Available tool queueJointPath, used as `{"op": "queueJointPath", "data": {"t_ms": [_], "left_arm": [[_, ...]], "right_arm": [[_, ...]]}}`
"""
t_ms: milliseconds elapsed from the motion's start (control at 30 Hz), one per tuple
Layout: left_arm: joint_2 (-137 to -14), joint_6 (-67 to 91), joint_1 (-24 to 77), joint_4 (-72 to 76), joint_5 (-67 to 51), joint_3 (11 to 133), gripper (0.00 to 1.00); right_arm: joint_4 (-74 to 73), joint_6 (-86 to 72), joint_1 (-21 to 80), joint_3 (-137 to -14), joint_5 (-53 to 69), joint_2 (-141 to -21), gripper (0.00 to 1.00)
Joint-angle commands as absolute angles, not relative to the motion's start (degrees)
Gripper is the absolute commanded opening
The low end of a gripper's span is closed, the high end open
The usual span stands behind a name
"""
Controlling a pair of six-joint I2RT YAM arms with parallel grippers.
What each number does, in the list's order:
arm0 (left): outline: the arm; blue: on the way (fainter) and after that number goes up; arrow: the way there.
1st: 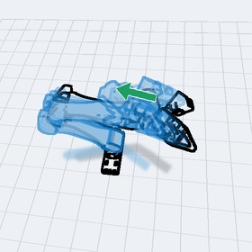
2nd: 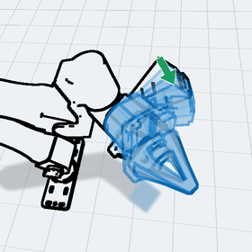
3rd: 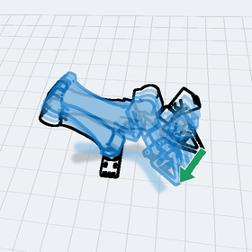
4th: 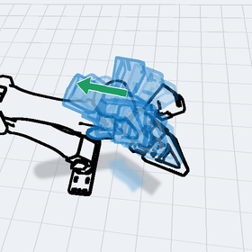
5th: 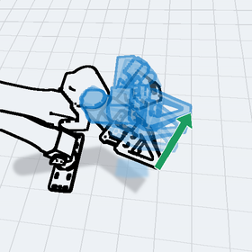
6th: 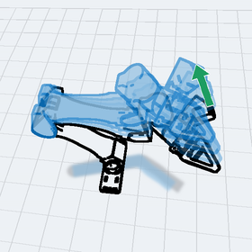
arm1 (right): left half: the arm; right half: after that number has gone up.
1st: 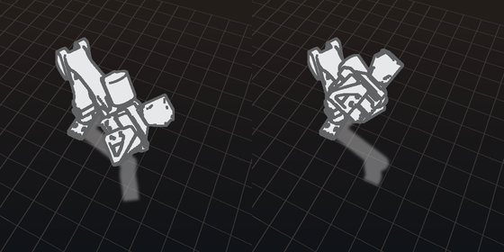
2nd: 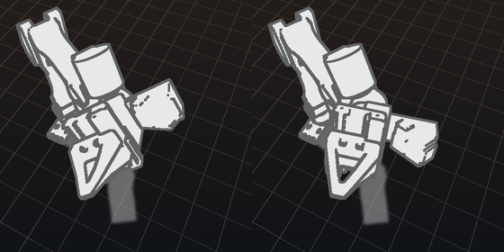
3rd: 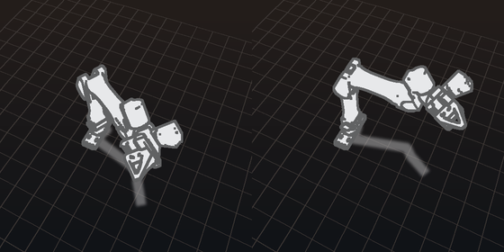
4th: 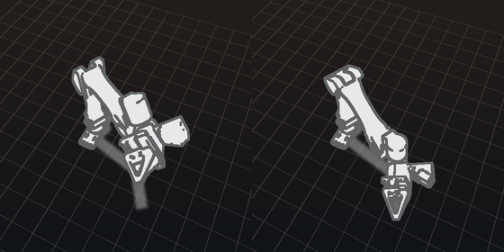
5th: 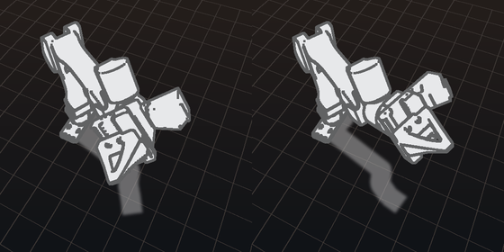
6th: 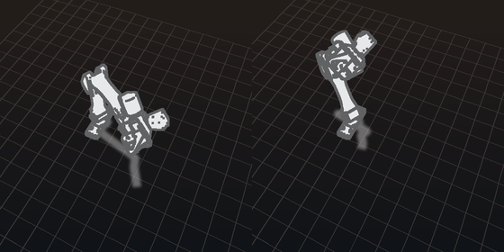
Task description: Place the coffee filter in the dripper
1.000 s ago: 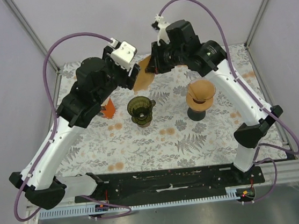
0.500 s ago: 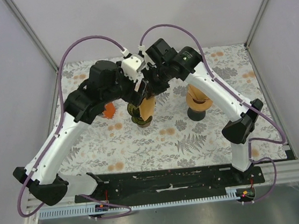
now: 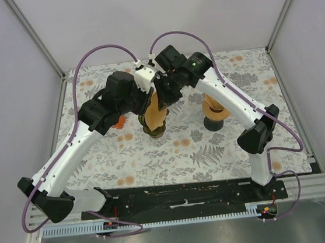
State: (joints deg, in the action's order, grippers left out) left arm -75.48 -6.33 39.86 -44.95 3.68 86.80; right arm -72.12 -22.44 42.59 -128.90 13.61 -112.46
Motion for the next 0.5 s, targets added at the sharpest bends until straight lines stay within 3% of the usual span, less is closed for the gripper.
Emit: {"op": "queueJointPath", "data": {"t_ms": [0,133,267,467], "left_arm": [[-75.0,-6.0,38.9,-45.4,5.1,86.5,0.32],[-76.1,-5.1,36.7,-47.3,4.6,86.3,0.14],[-77.4,-3.1,34.4,-49.7,0.8,85.9,0.08],[-79.2,-0.6,33.2,-51.9,-2.9,88.1,0.02]], "right_arm": [[-71.7,-22.2,42.3,-128.9,15.9,-112.6,0.00],[-69.3,-22.1,41.7,-128.8,18.2,-112.8,0.00],[-68.5,-21.4,41.0,-129.4,19.2,-113.1,0.10],[-67.6,-20.2,39.9,-130.3,18.5,-111.3,0.44]]}}
